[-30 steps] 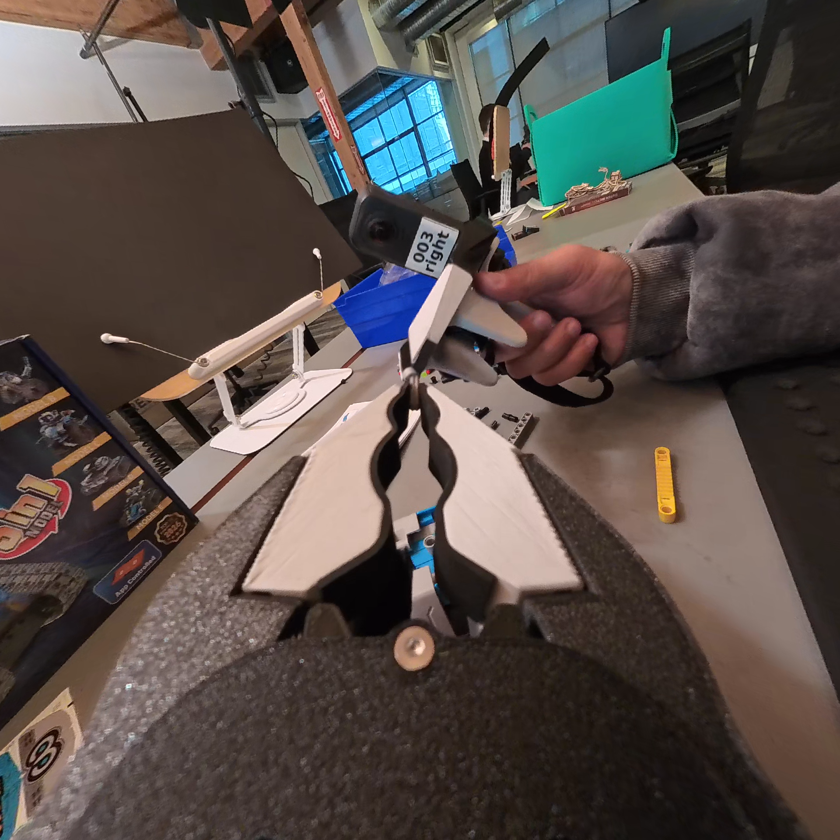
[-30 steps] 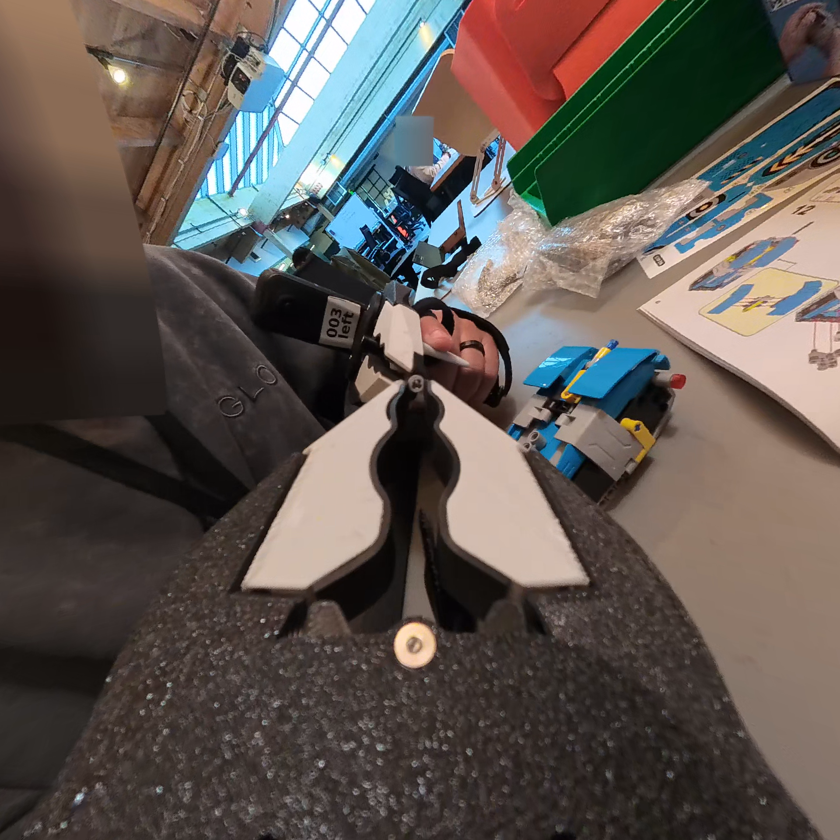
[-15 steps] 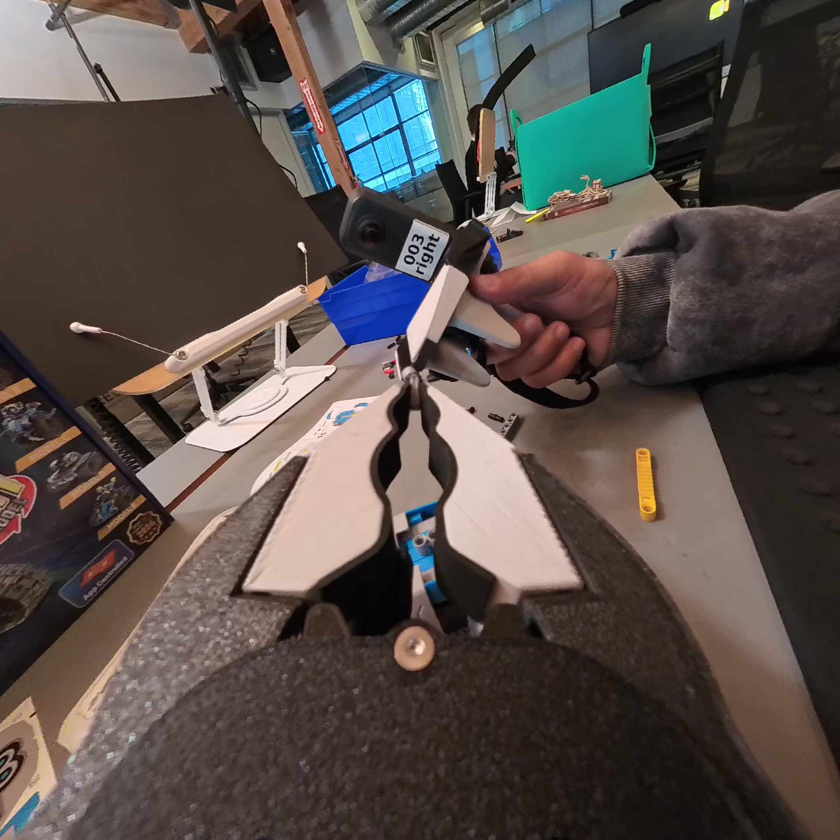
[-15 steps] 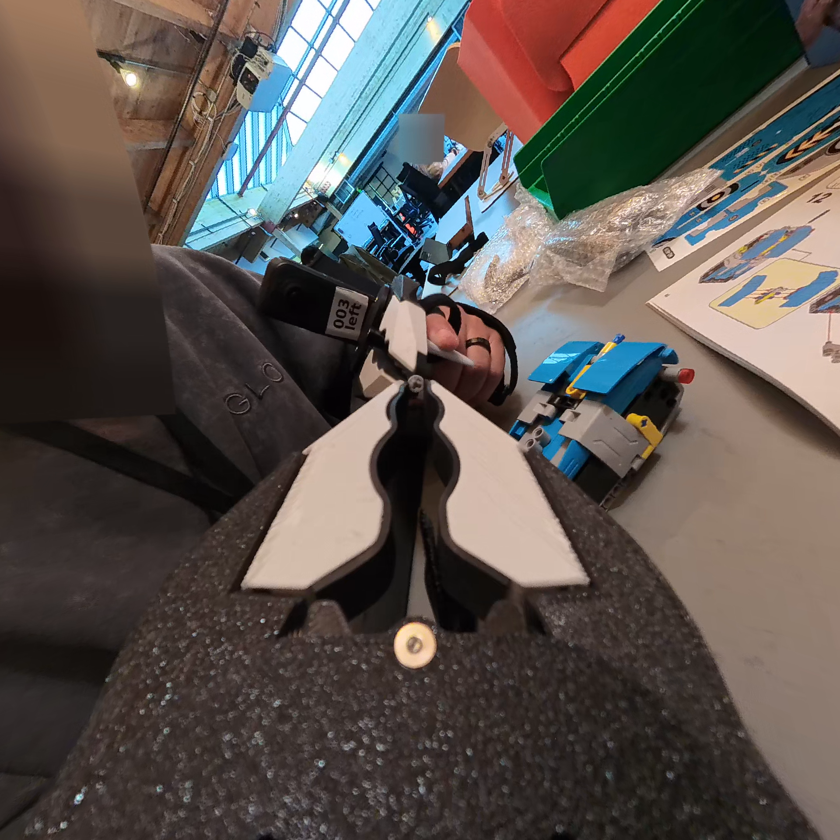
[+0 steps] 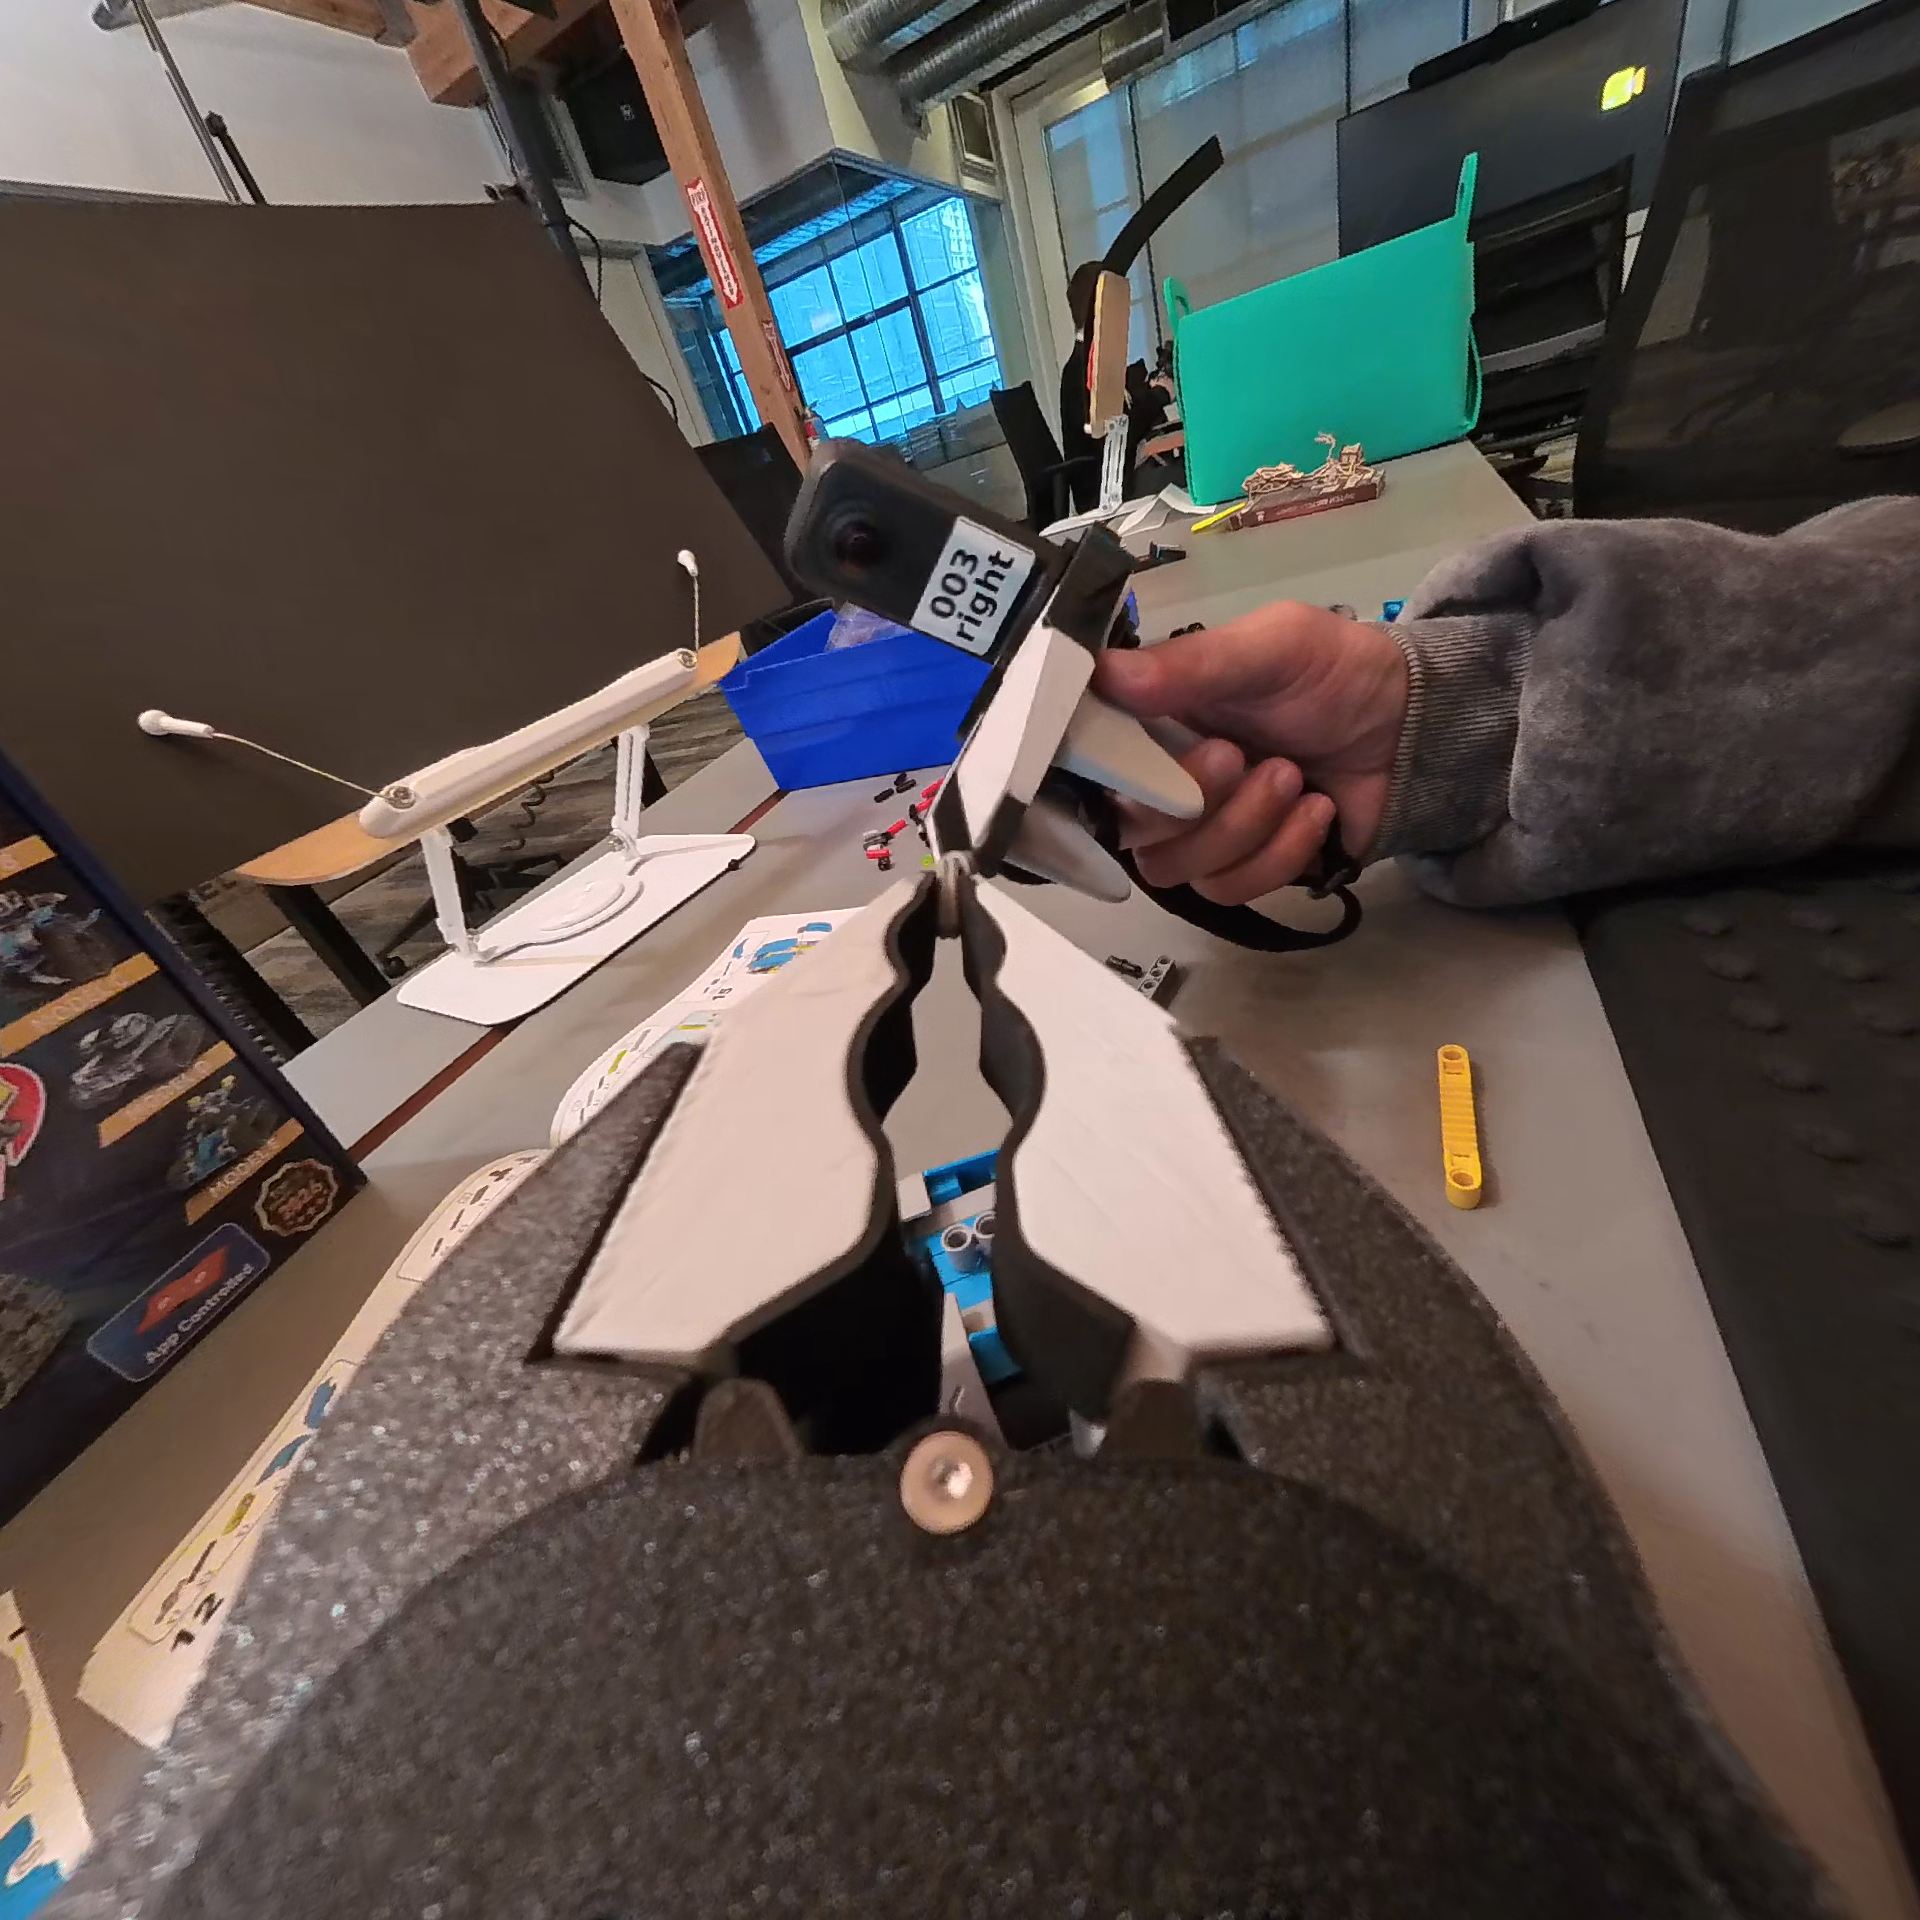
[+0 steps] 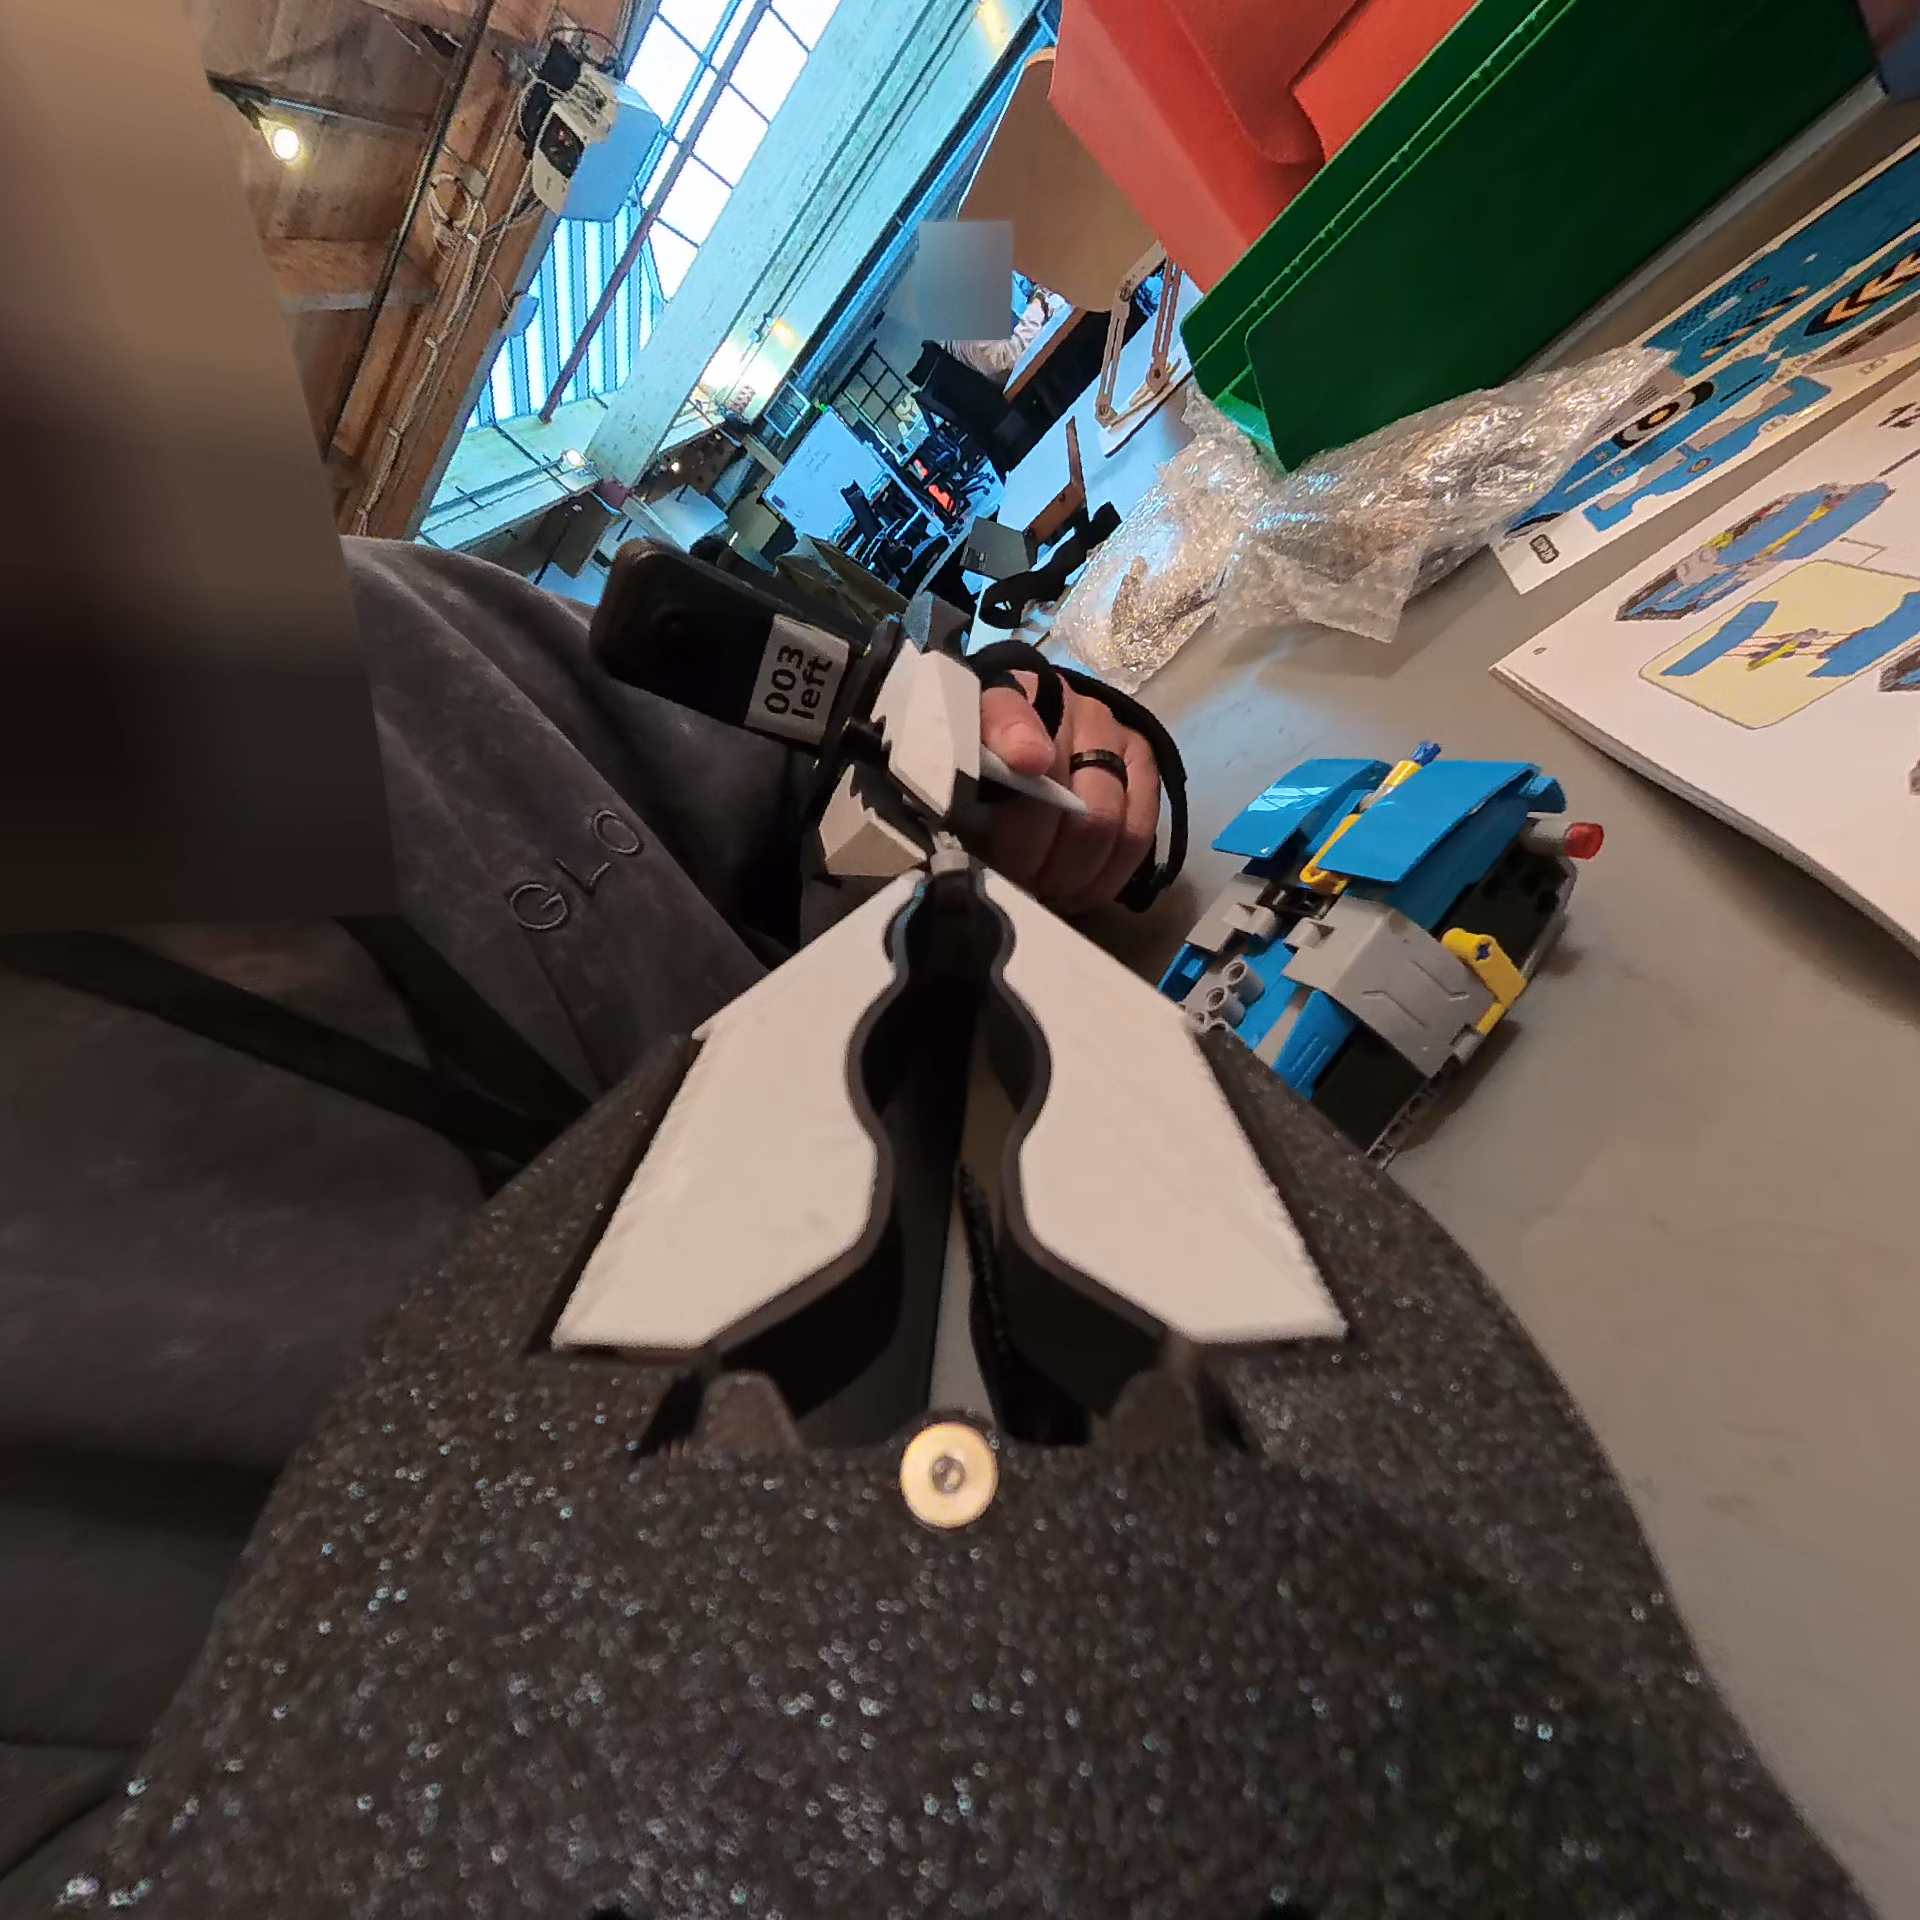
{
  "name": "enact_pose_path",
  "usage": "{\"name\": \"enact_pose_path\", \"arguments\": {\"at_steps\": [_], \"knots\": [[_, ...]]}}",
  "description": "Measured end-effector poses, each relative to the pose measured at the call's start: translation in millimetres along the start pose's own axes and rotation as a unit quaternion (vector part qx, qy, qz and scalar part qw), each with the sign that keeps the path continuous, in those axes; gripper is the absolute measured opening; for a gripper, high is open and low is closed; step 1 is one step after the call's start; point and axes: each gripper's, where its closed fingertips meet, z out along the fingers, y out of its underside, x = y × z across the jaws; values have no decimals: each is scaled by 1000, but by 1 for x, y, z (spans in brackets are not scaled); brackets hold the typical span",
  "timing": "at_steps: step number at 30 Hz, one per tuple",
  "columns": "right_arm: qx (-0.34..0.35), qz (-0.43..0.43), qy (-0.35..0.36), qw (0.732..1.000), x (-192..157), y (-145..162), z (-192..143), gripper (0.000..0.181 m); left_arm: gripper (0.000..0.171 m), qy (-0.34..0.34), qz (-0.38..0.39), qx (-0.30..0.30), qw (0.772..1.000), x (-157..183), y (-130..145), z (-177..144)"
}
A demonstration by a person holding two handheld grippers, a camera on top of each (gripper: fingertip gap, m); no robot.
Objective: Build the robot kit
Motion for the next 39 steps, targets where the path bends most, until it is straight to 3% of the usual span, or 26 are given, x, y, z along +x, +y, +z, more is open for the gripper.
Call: {"name": "enact_pose_path", "arguments": {"at_steps": [10, 21, 39], "knots": [[-4, -22, 16, 1000, 1, 1, 0, 5, 3, 14, -25, 1, 1000, 1, 0, 0], [-20, -104, 78, 991, 3, 1, 0, 5, 3, 51, -103, 6, 993, 0, 1, 0], [-21, -109, 82, 990, 3, 2, -3, 0, 3, 53, -104, 2, 993, 2, 3, 1]]}}
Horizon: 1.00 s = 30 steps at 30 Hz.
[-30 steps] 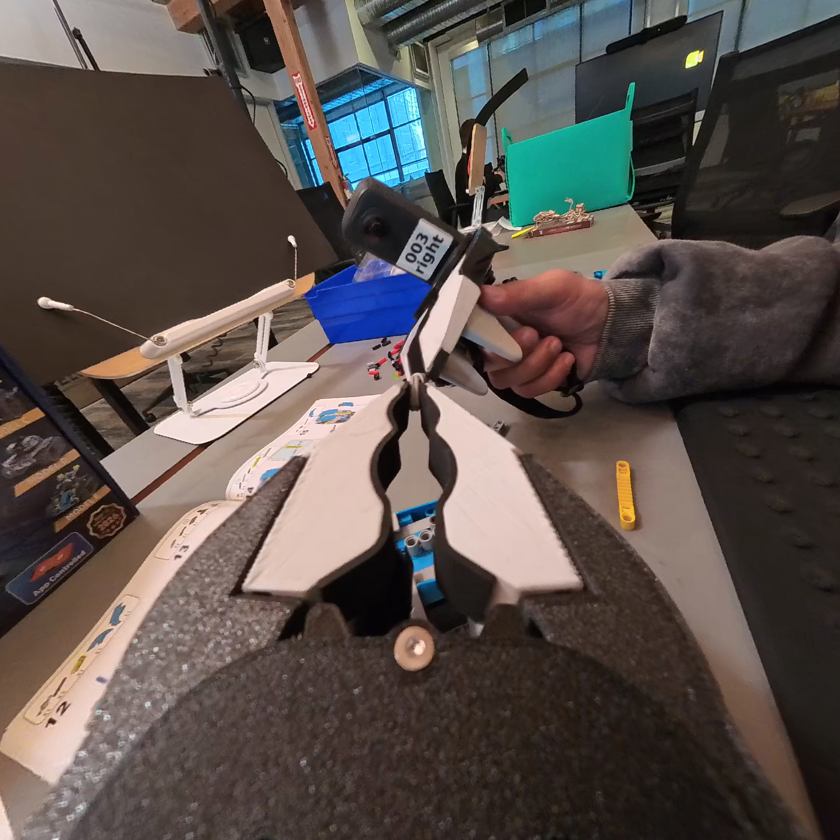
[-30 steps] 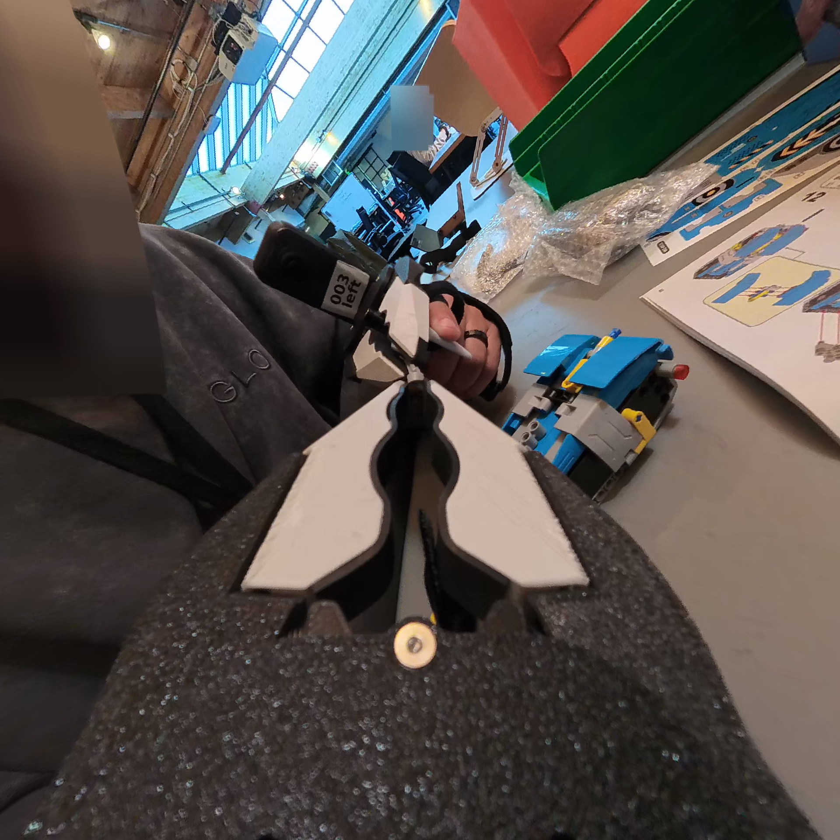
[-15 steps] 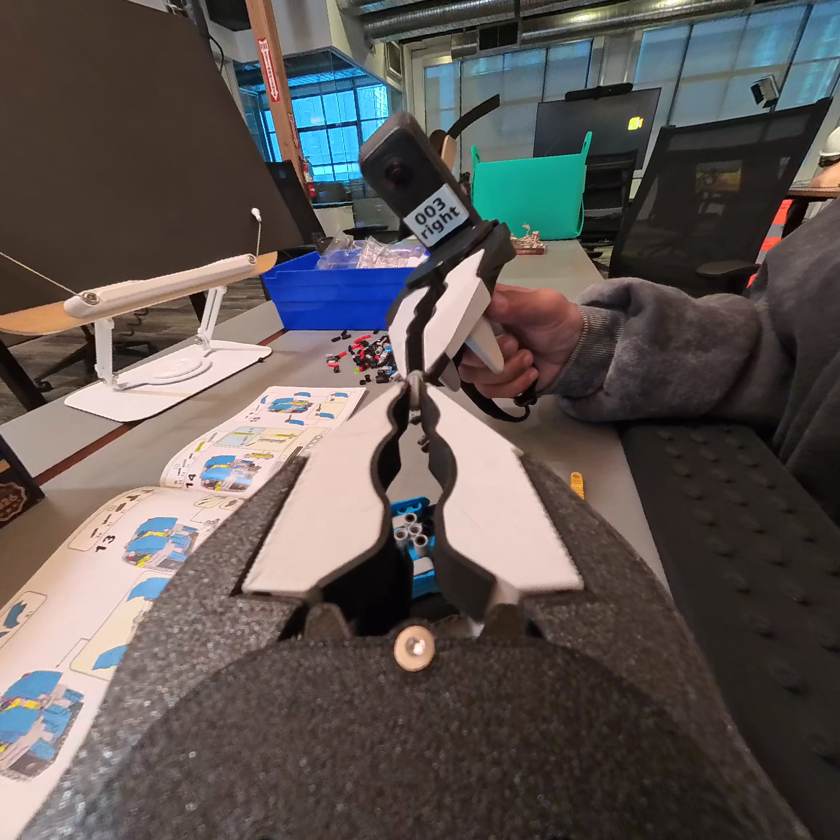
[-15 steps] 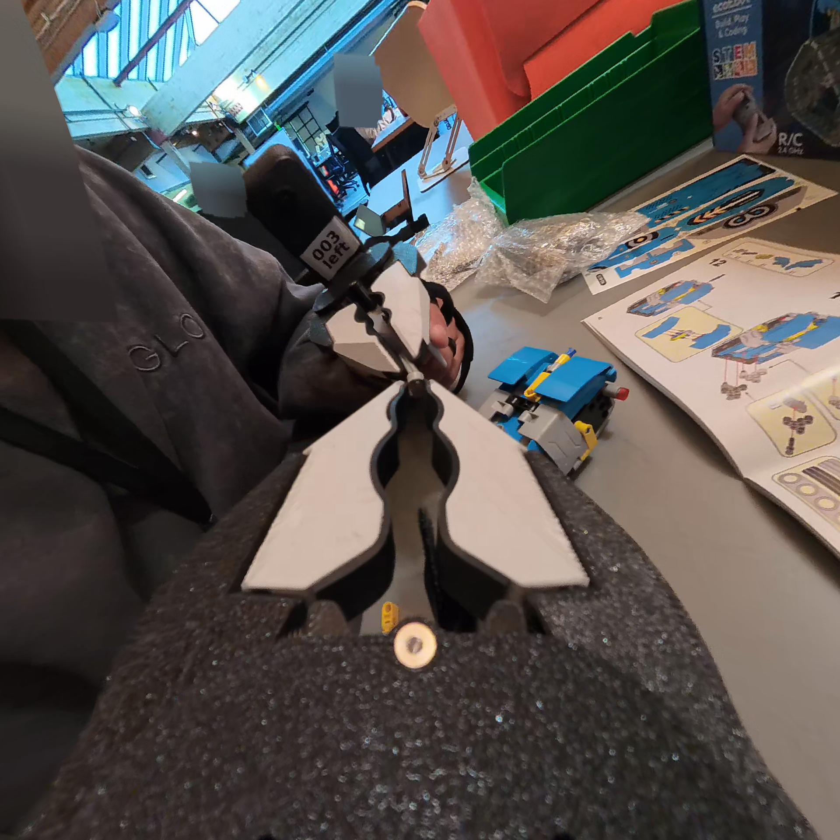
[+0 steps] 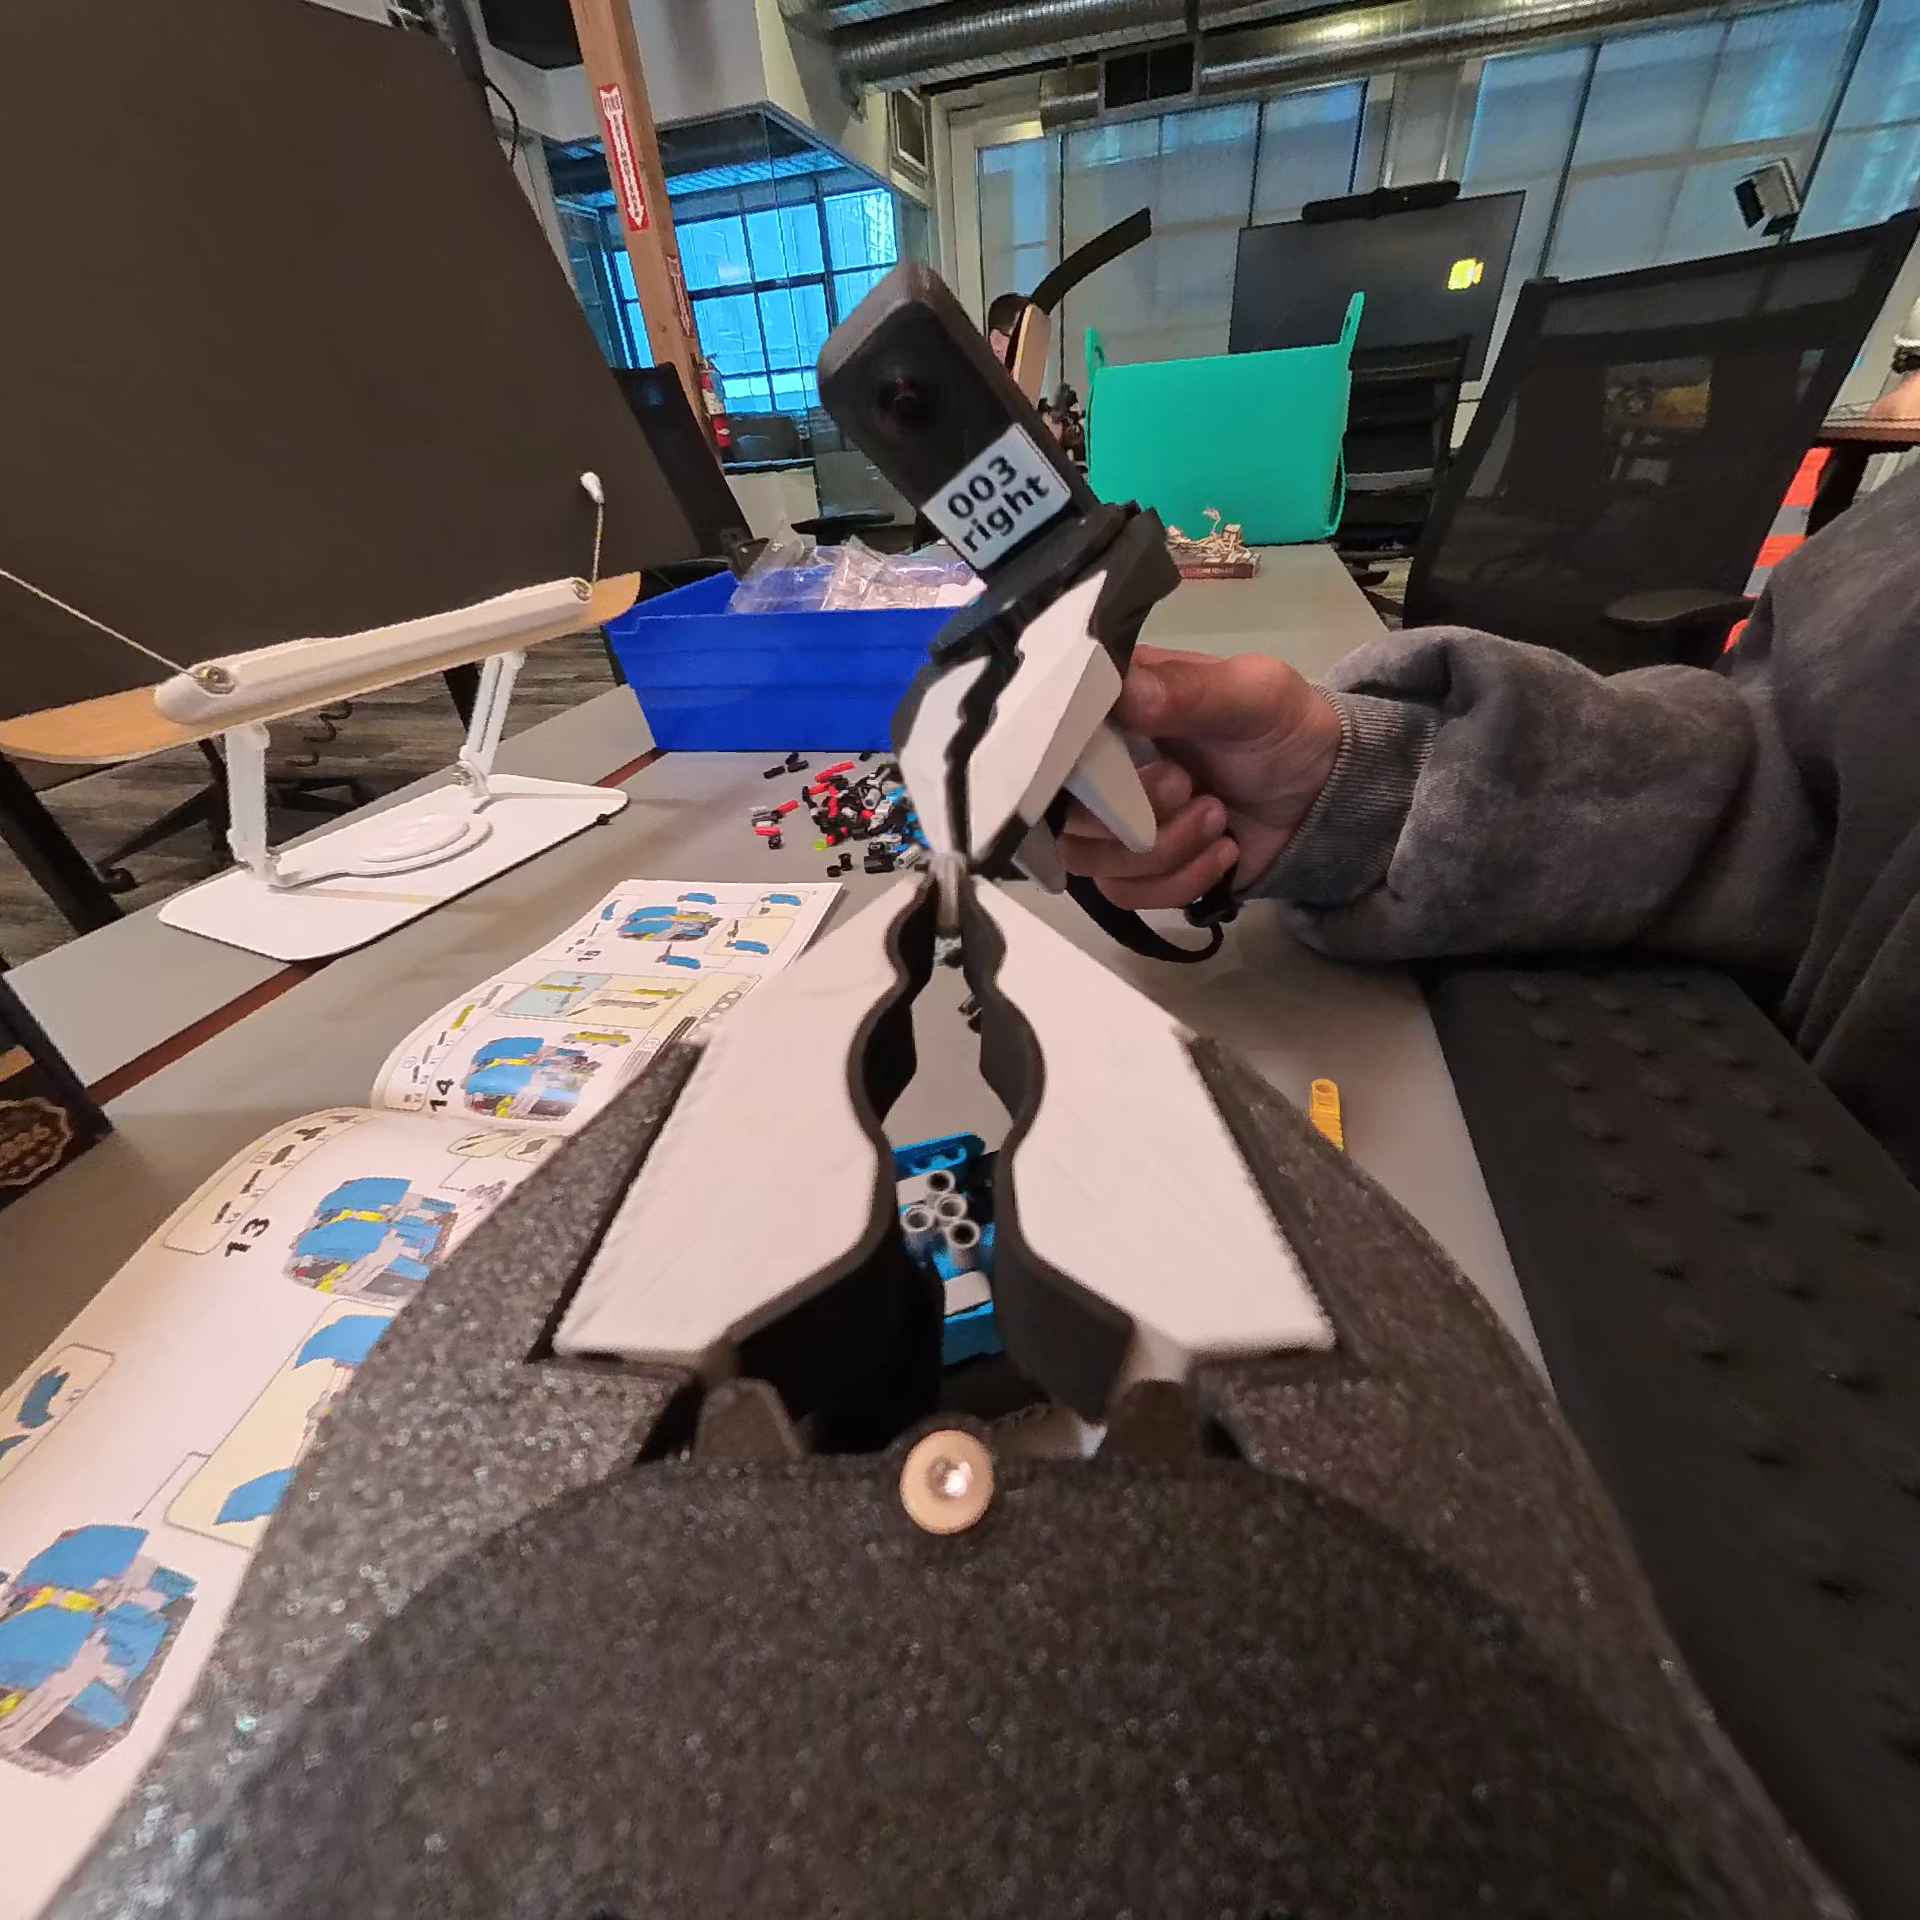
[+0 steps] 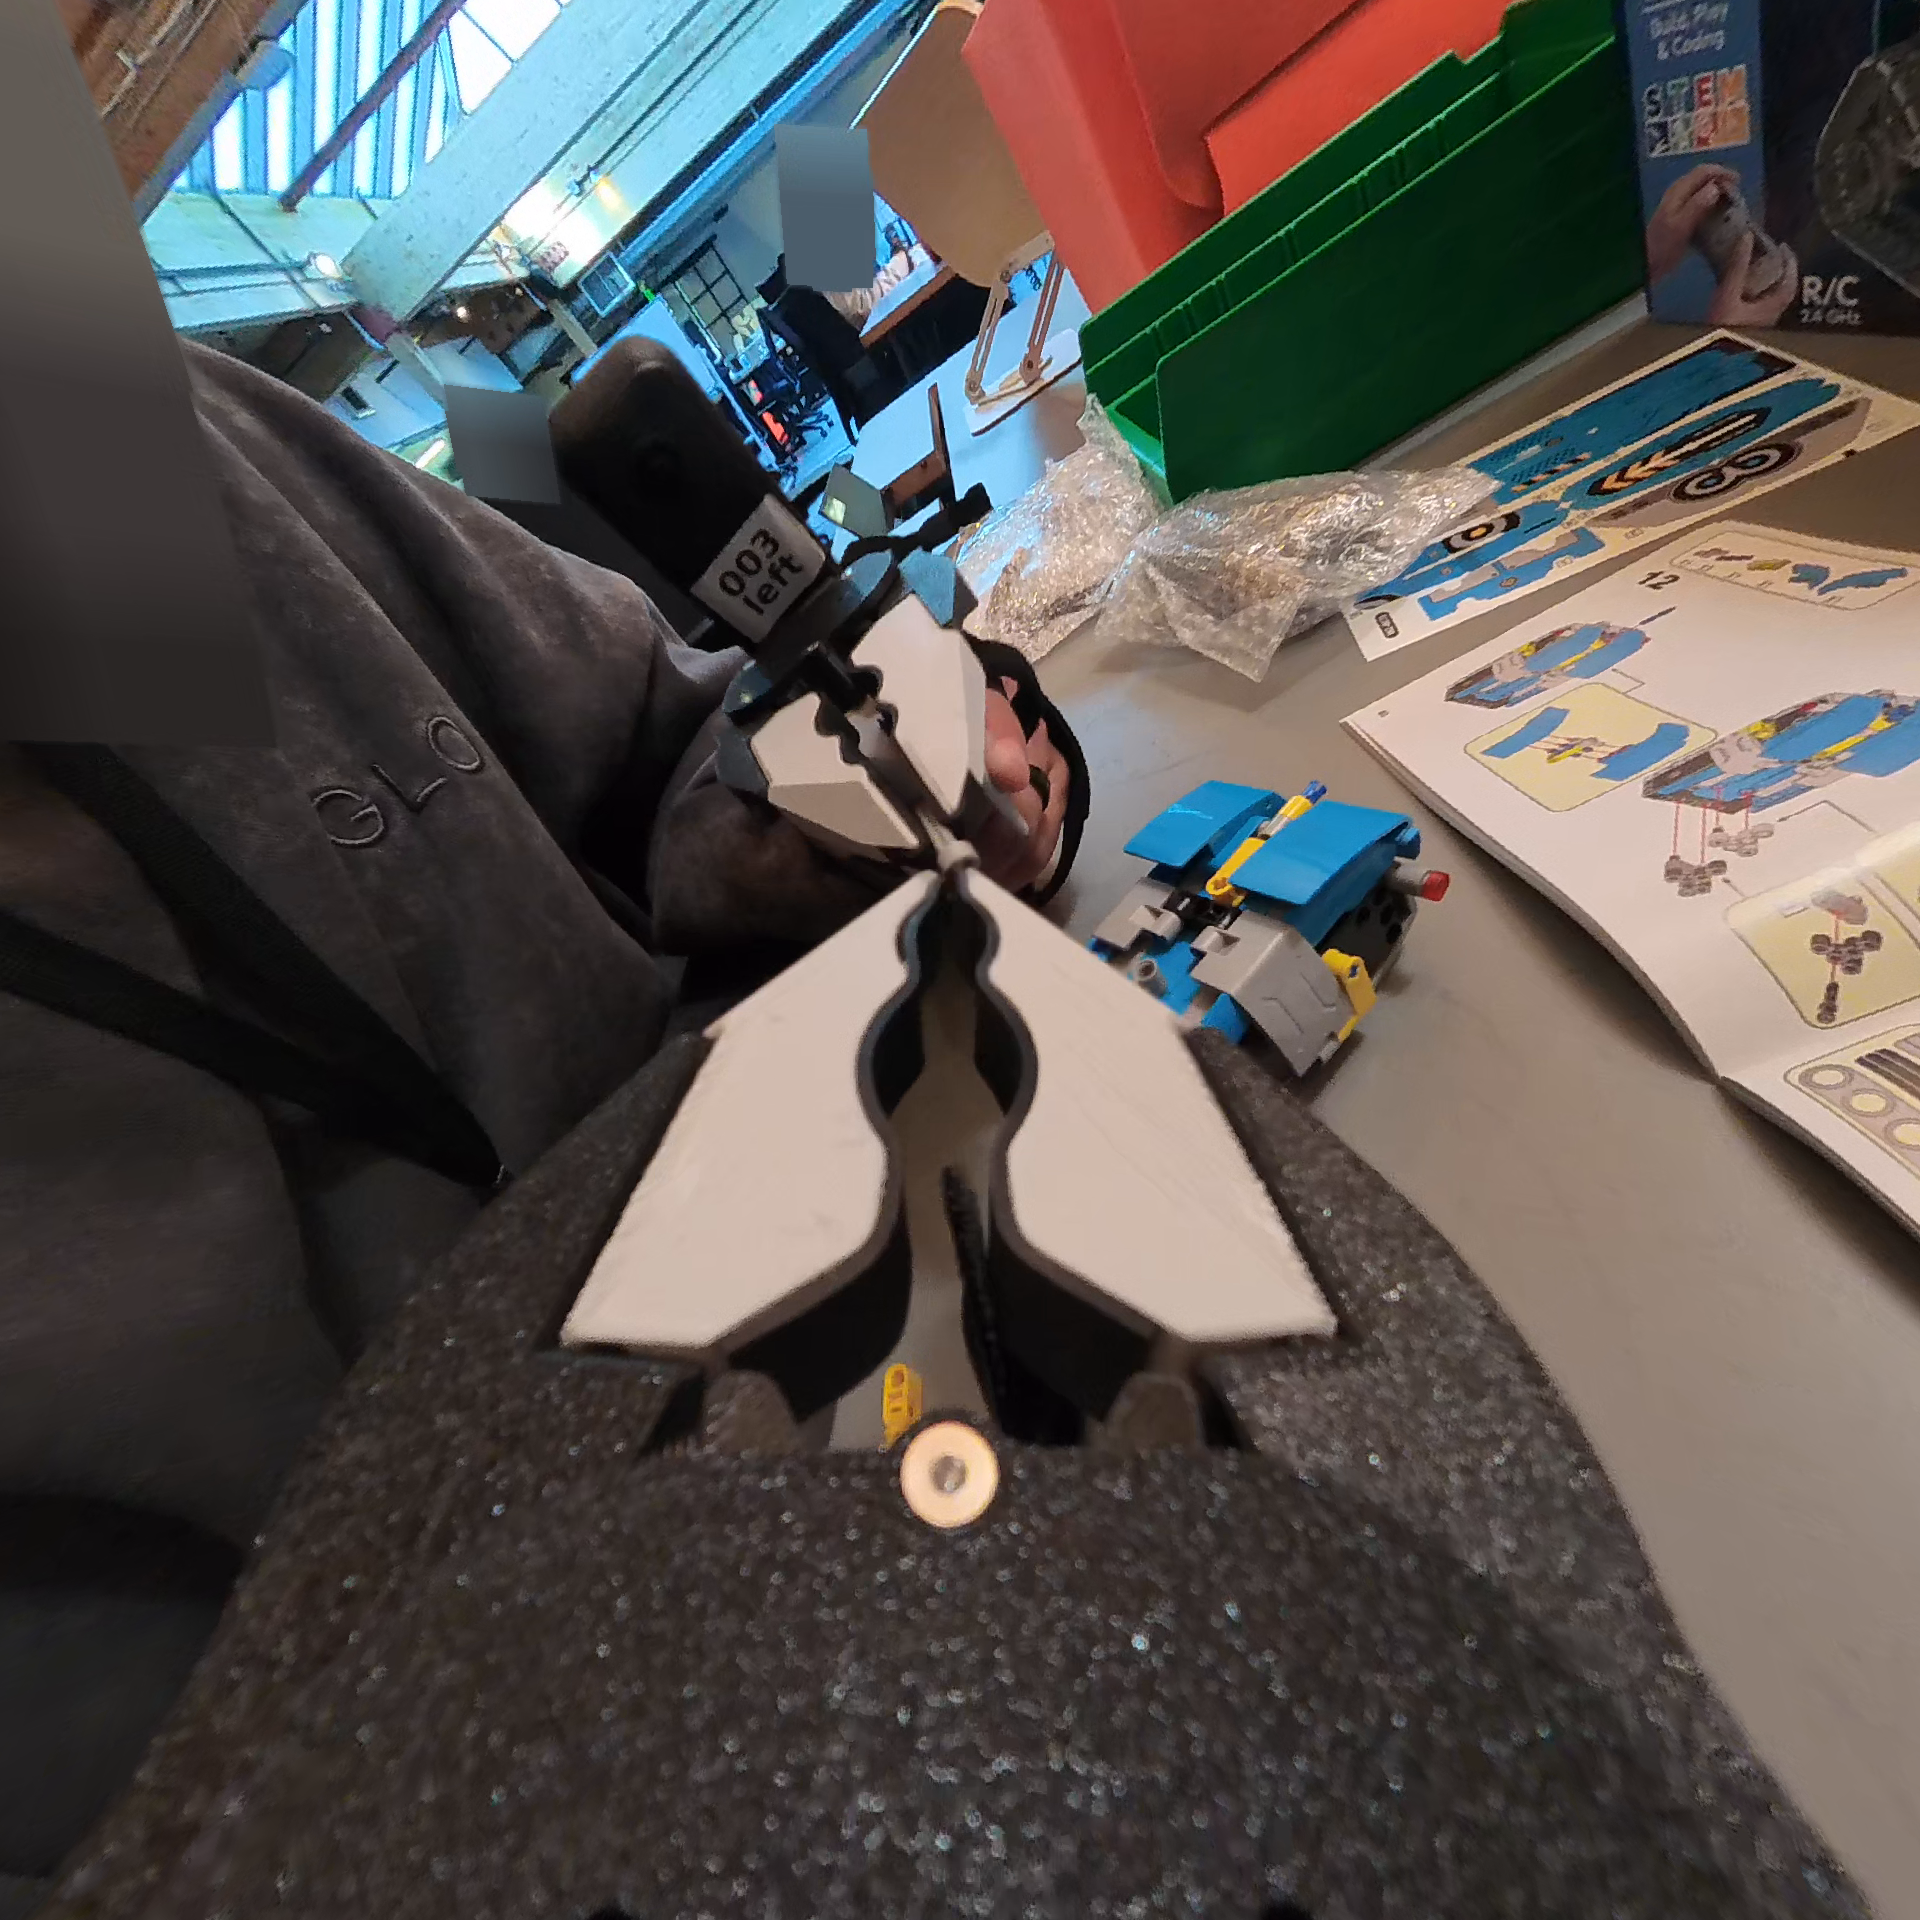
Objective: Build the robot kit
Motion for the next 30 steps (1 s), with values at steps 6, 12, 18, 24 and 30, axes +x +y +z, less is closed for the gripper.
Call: {"name": "enact_pose_path", "arguments": {"at_steps": [6, 12, 18, 24, 30], "knots": [[2, 1, -2, 1000, -1, 0, 1, 0, 3, -1, -1, 1, 1000, -1, 0, 0], [-1, 0, 1, 1000, 0, 0, 2, 0, 3, 0, -5, -2, 1000, -1, 1, 0], [-4, -1, 12, 1000, 3, 1, 2, 0, 3, -3, -6, -9, 1000, -3, 4, 1], [-8, -22, 32, 999, 5, 2, 2, 0, 3, -1, -11, -12, 1000, -4, 5, 1], [-12, -45, 32, 998, 0, 2, 2, 0, 3, 37, -64, 1, 997, 0, 2, -1]]}}
